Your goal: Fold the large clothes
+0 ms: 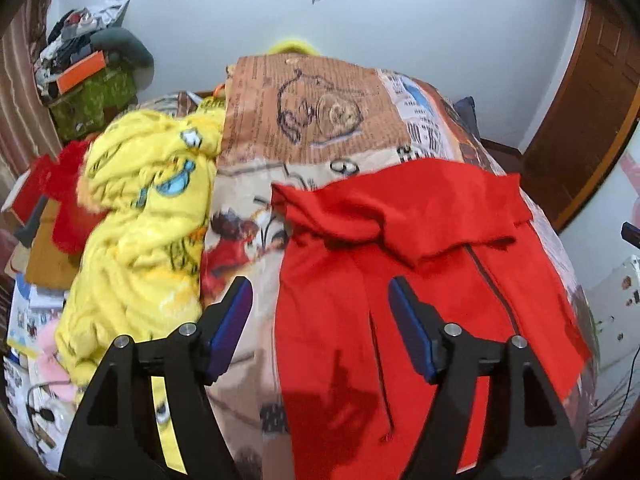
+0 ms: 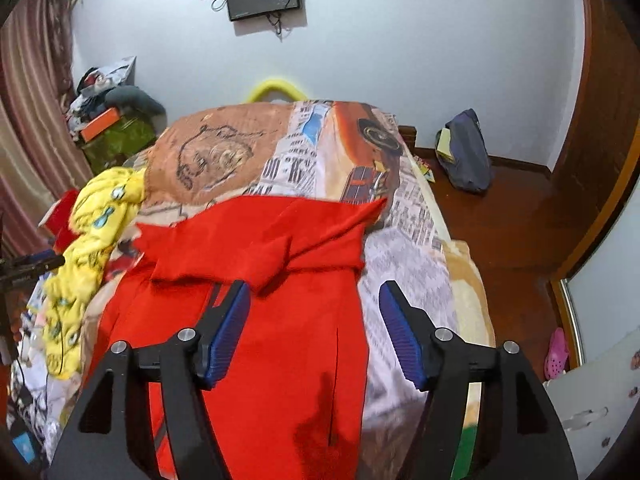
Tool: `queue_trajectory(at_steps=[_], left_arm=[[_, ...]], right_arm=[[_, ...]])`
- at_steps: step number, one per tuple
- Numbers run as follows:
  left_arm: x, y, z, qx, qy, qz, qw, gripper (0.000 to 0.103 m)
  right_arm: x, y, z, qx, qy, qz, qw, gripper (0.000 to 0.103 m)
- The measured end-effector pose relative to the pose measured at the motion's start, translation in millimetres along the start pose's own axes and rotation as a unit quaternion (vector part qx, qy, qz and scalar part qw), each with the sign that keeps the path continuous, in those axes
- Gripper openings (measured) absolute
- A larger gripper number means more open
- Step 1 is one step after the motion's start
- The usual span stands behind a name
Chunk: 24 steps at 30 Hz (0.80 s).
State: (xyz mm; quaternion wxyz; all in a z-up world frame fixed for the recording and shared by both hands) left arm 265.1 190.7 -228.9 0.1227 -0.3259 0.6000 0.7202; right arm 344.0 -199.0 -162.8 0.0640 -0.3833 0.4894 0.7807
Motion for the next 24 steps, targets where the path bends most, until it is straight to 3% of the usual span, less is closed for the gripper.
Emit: queue_trajectory(at_steps=[7, 14, 21, 24], left_arm=[[79.5, -20.5, 14.8, 0.0, 0.0, 0.074, 0.9972, 0.07], [160.5, -51.0, 17.4, 0.023, 0.018, 0.159, 0.9869, 0.07], [208.1, -69.7, 5.5, 0.057, 0.044, 0.217, 0.9734, 0.07], [212.6, -71.1, 4.3, 0.071, 0.073, 0.213, 0.9718, 0.071]], right_arm=[[60.6, 4.2, -8.0, 0.015, -0.004, 0.041, 0.999, 0.063], [125.8, -17.0, -23.3, 0.016, -0.06, 0.098, 0.993, 0.063], [169.3, -36.9, -30.6, -0.008, -0.129, 0.121, 0.984, 0.063], [175.6, -42.4, -29.1, -0.017, -0.134, 0.119, 0.984, 0.063]])
Point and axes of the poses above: each gripper's, at about its wrist camera, not at the fingertips, and y roughly against the way its jaws point, z to its left, x to its underside, the point moved 10 cm from there along -y, roughly the way its jaws point, and after that the axes turned 11 degrees about -x, right-handed, at the moved point
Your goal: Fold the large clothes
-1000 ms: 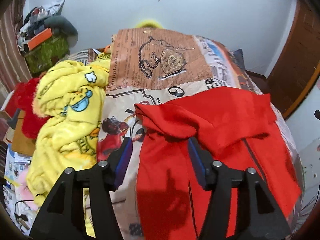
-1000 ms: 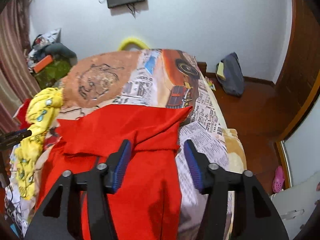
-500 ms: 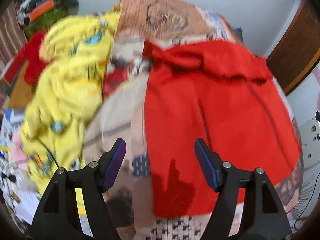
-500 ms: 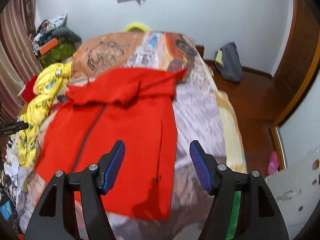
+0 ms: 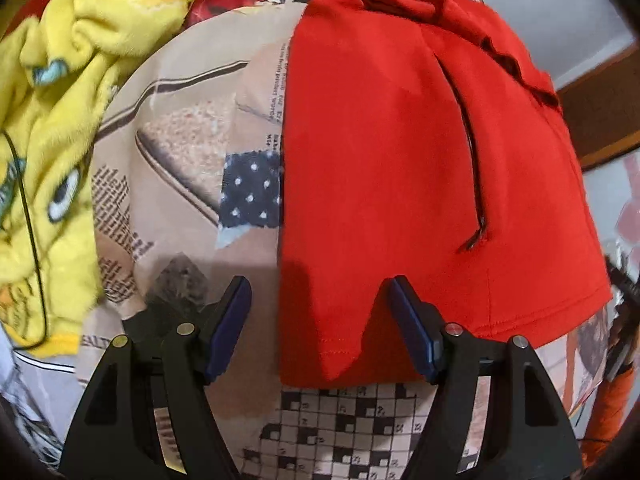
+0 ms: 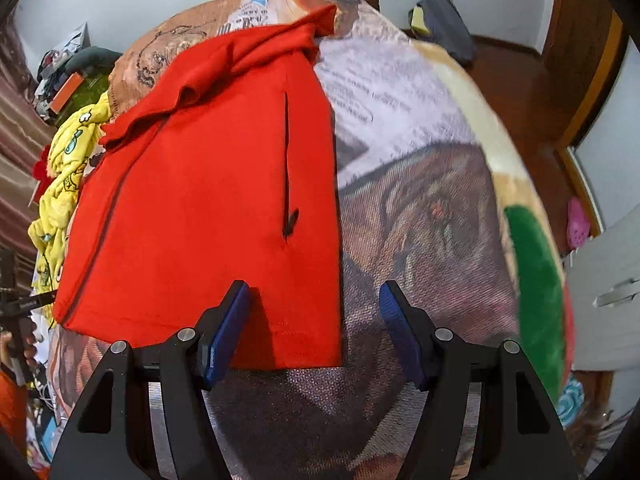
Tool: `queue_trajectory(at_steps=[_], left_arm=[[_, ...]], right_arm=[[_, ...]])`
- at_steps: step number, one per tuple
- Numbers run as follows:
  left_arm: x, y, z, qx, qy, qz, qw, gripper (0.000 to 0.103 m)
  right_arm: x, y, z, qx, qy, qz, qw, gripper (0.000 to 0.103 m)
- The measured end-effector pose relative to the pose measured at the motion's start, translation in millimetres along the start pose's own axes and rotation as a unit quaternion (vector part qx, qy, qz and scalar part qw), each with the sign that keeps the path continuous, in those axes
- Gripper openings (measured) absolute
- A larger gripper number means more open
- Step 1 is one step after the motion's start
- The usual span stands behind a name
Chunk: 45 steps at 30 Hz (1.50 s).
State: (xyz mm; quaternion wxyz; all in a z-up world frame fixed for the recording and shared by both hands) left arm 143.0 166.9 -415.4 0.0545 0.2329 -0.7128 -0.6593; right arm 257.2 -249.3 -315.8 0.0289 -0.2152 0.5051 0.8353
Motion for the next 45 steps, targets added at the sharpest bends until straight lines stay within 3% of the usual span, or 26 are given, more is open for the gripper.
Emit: queue_trajectory(at_steps=[3, 5, 8, 9, 10, 11, 14, 17, 26, 30, 36, 45], left_arm=[[2.7, 1.5, -3.9, 0.031, 0.023, 0.0, 0.9993, 0.07], [4.3, 3.7, -9.1, 0.041, 0.029, -0.009, 0.9987, 0.068], [8.4, 8.9, -23.4, 0.055, 0.011, -0.022, 0.9982, 0.038], [8.5, 10.9, -28.6, 0.061, 0.009, -0.023, 0.9978, 0.024], [8.1, 12.1, -30.5, 0.058, 0.006, -0.024, 0.998, 0.011], [6.8, 14.0, -32.9, 0.045, -0.002, -0.026, 0.9986, 0.005], [-1.9, 28.3, -40.4, 0.038, -0.014, -0.046, 0.9981, 0.004], [-32.0, 56.3, -40.7, 0.041, -0.018, -0.085, 0.9954, 0.004], [-115.8, 131.4, -55.3, 0.062, -0.017, -0.189, 0.9799, 0.003], [-159.6, 151.4, -69.7, 0.066, -0.021, -0.223, 0.9724, 0.003], [-218.9, 170.8, -79.6, 0.043, -0.021, -0.266, 0.9629, 0.003], [-318.0, 155.6, -75.2, 0.006, 0.02, -0.296, 0.9549, 0.003]], right_arm=[[-0.5, -1.9, 5.3, -0.005, 0.006, -0.007, 1.0, 0.062], [-1.1, -6.3, 14.3, -0.025, 0.01, -0.009, 1.0, 0.052], [-0.2, -9.6, 22.8, -0.034, 0.018, -0.017, 0.999, 0.034], [0.6, -11.9, 26.3, -0.034, 0.023, -0.017, 0.999, 0.031], [-0.5, -13.0, 28.1, -0.034, 0.028, -0.016, 0.999, 0.023], [-2.2, -13.8, 31.1, -0.04, 0.033, -0.012, 0.999, 0.012], [-11.0, -10.7, 35.8, -0.051, 0.039, -0.02, 0.998, 0.011], [-24.9, 0.3, 43.8, -0.061, 0.05, -0.041, 0.996, 0.01], [-90.6, 26.9, 61.4, -0.088, 0.067, -0.095, 0.989, 0.01], [-124.6, 33.7, 71.8, -0.08, 0.093, -0.115, 0.986, 0.01], [-190.0, 39.3, 77.3, -0.072, 0.102, -0.155, 0.98, 0.01], [-283.1, 8.3, 65.9, -0.053, 0.08, -0.18, 0.979, 0.01]])
Point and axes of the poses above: each gripper's, at about its wrist camera, not at the fingertips, and y roughly against the way its jaws point, z to its left, x to its underside, the point moved 10 cm from there along -y, roughly the way its jaws point, and after that the axes turned 11 degrees about -x, right-handed, at the moved point
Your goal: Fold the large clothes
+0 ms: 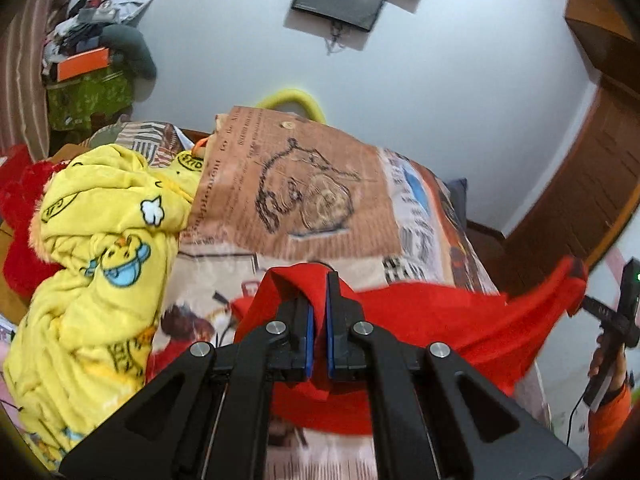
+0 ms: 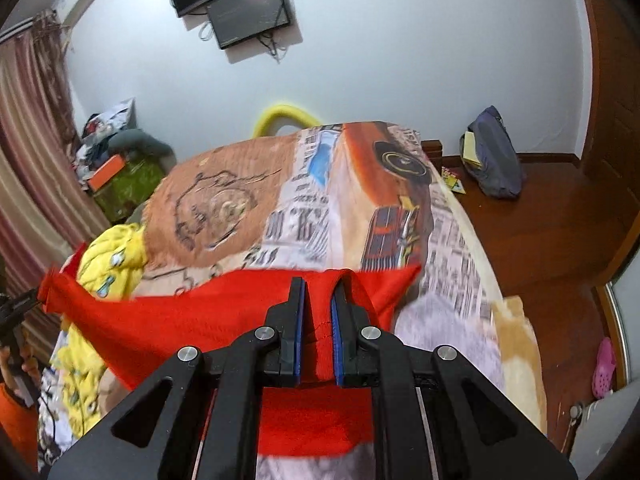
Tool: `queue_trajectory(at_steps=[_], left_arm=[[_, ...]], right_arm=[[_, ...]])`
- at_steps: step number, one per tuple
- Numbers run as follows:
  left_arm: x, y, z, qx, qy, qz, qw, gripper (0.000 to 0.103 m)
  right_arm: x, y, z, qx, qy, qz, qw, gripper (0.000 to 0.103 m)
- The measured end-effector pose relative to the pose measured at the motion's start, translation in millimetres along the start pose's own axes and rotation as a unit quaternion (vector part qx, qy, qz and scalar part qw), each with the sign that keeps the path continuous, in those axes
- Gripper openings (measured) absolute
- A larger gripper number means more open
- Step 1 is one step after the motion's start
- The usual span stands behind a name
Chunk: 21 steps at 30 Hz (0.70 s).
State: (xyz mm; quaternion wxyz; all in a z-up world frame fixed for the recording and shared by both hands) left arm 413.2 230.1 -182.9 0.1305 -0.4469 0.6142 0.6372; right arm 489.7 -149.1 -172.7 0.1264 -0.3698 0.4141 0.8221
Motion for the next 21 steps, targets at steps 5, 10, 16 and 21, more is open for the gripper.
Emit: queue_trajectory(at_steps=[5, 10, 16, 21], left_arm=[[-3.5, -57.3, 4.3, -0.024, 0.015, 0.028, 0.9992, 0.003], [21.5, -119.4, 9.0, -0.066, -0.008, 0.071, 0.9952, 0.003], [52.4, -157.5, 13.7, -0.078, -0.028, 0.118, 0.9895, 0.004], [68.2, -155.4, 7.9, -0.11, -0.075, 0.142, 0.9808, 0.013]], right_arm=[[-5.6, -42.4, -26.6, 0.02, -0.024, 0.013, 0.999, 0.01], [7.5, -78.5, -51.1, 0.039, -0.044, 0.04, 0.997, 0.01], [18.6, -87.5, -55.8, 0.054, -0.022, 0.047, 0.997, 0.013], [4.4, -66.4, -56.0, 0.105, 0.017, 0.026, 0.994, 0.039]])
Point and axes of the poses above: each gripper's, at about its wrist camera, not at the fingertips, and y roughly against the way its jaws point, z to its left, x to its underside, the point moved 10 cm from there along -y, roughly the way its jaws point, and after that the axes turned 11 degrees about -x, right-handed, at the moved point
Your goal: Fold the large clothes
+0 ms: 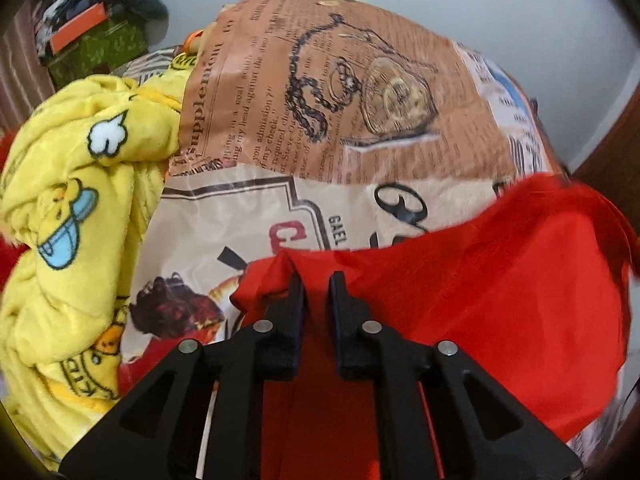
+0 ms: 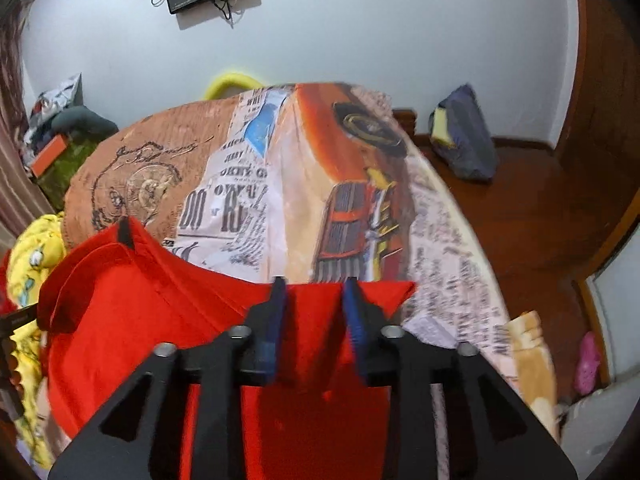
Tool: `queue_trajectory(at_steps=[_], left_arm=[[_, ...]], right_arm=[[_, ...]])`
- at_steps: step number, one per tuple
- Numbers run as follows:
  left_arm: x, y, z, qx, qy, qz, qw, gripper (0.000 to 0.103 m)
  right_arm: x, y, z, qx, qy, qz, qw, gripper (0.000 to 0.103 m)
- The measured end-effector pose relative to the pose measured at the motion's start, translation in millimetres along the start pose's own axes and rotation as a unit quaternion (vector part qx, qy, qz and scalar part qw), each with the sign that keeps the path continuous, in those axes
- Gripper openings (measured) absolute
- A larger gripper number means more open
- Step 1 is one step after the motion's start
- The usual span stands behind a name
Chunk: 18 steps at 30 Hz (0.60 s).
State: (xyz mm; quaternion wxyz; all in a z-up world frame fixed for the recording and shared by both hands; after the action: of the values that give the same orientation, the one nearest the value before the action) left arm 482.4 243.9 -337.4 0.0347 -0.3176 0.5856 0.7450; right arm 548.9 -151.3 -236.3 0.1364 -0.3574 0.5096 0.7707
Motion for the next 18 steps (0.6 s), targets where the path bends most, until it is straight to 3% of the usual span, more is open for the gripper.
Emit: queue_trajectory(at_steps=[2, 3, 4, 6, 11, 18], left_arm=[[1.8, 8.7, -1.9, -0.003, -0.014, -0.001, 0.9999, 0.029], [1.8, 16.9, -1.6, -0.006, -0.019, -0.005, 0.9998, 0.044], [-0.4, 28.9, -0.9, -0.008, -0.022, -0.022, 0.9995, 0.048], [-5.1, 52.0, -0.6, -0.01, -0.031, -0.053, 0.9981, 0.051], [-5.1, 90.8, -9.3, 0.004, -0.047, -0.082, 0.9955, 0.065], [38.0, 90.6, -61.9, 0.068, -0.094, -0.036, 0.9926, 0.066]], right_arm=[[-7.7, 15.5, -1.2, 0.008, 0.009, -0.018, 1.0, 0.051], [-9.7, 22.7, -0.2, 0.004, 0.009, -0.022, 1.0, 0.054], [-10.0, 28.0, 2.0, -0.002, 0.009, -0.022, 1.0, 0.054], [-8.2, 38.1, 10.3, -0.016, 0.017, -0.014, 1.0, 0.054], [11.2, 45.5, 45.8, -0.028, 0.078, 0.018, 0.996, 0.054], [55.2, 24.5, 109.1, -0.059, 0.148, 0.066, 0.985, 0.054]])
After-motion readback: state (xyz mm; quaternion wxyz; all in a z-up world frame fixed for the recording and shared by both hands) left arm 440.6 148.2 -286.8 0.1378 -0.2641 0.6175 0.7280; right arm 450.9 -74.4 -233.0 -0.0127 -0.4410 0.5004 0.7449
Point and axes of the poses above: each gripper's, at about its wrist camera, not at the fingertips, and y roughly against the way its jaws point, z to its left, x to its underside, the point moved 10 cm from there along -y, roughly the way its jaws point, and after that the axes turned 11 degrees about -x, right-handed, at the moved point
